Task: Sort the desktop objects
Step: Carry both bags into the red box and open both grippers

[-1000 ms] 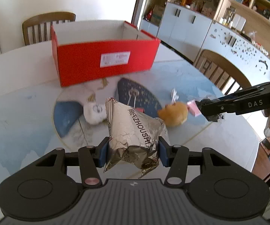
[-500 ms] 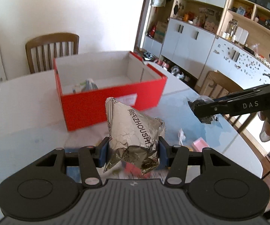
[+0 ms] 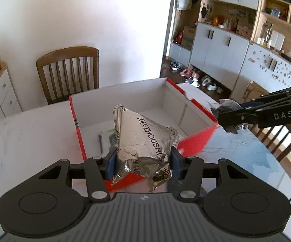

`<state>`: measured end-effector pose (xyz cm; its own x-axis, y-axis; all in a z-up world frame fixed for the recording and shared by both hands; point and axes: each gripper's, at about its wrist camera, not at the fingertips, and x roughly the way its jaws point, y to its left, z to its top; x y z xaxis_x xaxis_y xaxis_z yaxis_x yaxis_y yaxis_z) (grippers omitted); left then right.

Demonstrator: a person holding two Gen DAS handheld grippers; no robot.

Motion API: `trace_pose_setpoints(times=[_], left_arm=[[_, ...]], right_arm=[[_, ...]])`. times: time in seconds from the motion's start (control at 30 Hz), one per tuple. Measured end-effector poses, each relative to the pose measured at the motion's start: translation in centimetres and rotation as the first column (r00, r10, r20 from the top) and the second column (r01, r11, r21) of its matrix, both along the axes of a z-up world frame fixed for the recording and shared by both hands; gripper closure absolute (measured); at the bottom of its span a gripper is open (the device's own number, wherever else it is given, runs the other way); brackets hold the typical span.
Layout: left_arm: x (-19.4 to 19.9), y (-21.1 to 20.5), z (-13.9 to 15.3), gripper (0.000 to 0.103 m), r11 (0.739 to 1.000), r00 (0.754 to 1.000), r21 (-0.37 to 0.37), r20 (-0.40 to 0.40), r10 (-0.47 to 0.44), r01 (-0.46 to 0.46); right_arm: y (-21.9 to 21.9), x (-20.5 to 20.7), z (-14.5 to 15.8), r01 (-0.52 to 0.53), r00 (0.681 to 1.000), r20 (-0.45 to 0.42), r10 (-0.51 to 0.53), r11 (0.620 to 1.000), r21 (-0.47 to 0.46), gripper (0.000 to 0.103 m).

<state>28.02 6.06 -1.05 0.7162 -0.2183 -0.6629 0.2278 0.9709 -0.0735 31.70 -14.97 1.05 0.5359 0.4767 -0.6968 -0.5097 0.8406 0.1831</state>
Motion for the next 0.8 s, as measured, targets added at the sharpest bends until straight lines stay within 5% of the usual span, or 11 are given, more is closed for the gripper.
trace_pose_setpoints(times=[0.47, 0.8], left_arm=[[10.0, -0.9, -2.9, 0.051, 0.997, 0.995, 0.074, -0.104, 0.004, 0.004], [13.4, -0.5, -6.7, 0.051, 0.992, 0.978, 0.126, -0.208, 0.004, 0.023]], right_arm=[[3.6, 9.0, -3.7, 0.033, 0.998, -0.051, -0.038, 0.995, -0.097, 0.069], [5.7, 11.7, -7.2, 0.013, 0.994, -0.106, -0.030, 0.988, -0.155, 0.069]])
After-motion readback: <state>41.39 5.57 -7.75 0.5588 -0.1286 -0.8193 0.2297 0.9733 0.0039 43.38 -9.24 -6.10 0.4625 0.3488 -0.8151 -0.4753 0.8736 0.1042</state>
